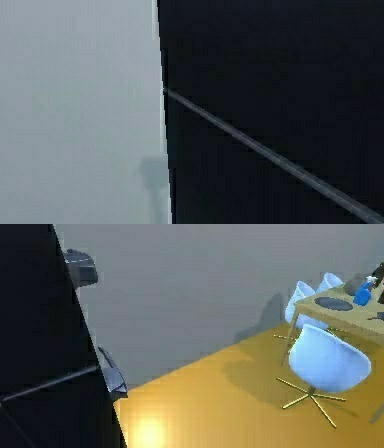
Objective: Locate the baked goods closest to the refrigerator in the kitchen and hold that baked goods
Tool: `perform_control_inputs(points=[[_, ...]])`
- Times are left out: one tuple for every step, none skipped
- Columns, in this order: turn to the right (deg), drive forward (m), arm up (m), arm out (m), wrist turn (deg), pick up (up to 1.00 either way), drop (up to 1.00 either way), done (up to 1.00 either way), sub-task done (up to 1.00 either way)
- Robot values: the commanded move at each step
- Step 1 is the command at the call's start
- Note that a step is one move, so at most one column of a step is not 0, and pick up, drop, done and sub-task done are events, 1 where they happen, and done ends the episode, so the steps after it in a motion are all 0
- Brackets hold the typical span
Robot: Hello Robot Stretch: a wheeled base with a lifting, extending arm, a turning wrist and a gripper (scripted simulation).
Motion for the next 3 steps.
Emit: perform_control_inputs(points=[[-33.0,0.00,0.00,0.00,0.0,0.00,0.00,0.00,0.00],[0.0,0.30,0.00,0.00,0.0,0.00,0.00,0.00,0.00],[-45.0,0.00,0.00,0.00,0.0,0.00,0.00,0.00,0.00]])
